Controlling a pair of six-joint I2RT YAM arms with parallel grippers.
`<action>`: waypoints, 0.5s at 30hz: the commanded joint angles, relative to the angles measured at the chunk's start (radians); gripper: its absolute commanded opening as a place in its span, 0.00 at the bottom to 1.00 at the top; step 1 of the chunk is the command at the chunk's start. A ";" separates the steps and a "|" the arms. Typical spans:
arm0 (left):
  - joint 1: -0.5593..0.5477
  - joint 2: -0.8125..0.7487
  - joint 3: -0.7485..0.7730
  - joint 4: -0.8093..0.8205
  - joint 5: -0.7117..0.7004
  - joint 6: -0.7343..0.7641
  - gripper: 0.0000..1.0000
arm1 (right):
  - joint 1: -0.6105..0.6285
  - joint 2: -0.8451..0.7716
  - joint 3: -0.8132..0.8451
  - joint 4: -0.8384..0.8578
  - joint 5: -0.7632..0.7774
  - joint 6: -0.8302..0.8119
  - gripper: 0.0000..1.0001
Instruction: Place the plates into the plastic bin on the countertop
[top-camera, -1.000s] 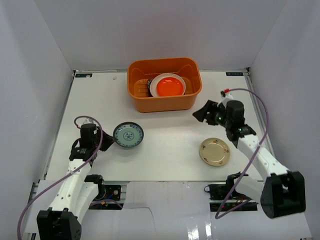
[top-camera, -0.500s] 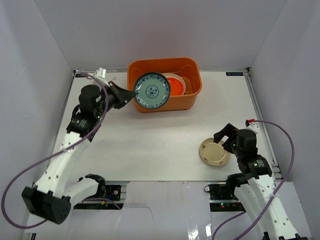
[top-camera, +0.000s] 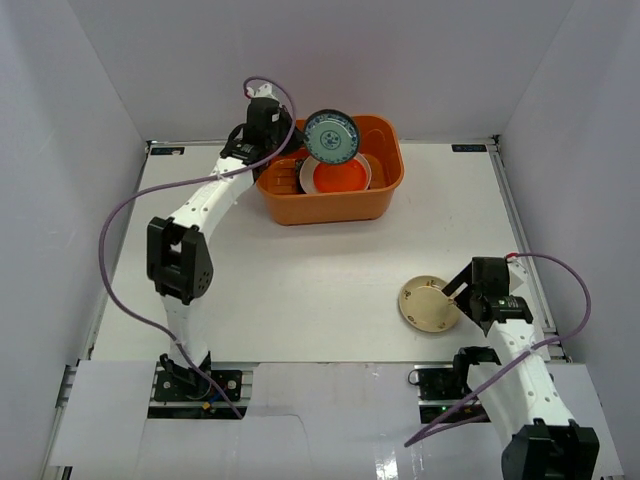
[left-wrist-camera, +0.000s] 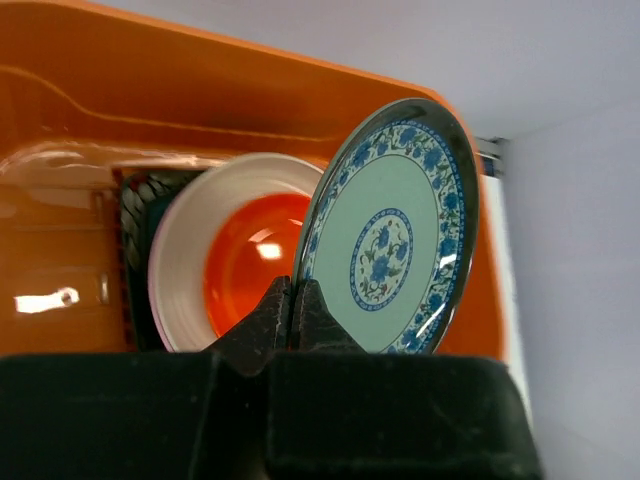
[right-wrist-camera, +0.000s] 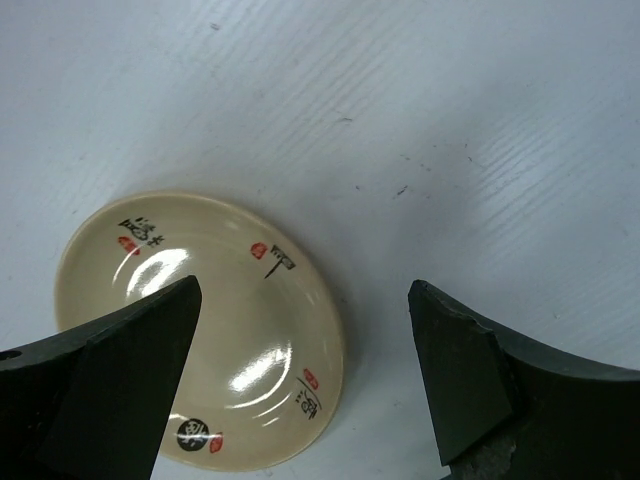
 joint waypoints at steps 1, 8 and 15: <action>-0.005 0.103 0.146 -0.081 -0.084 0.084 0.00 | -0.088 0.062 -0.030 0.087 -0.127 -0.050 0.90; -0.005 0.269 0.264 -0.134 -0.069 0.114 0.00 | -0.094 0.093 -0.127 0.195 -0.397 -0.033 0.93; -0.005 0.274 0.168 -0.144 -0.042 0.120 0.46 | -0.093 0.048 -0.254 0.277 -0.495 0.005 0.79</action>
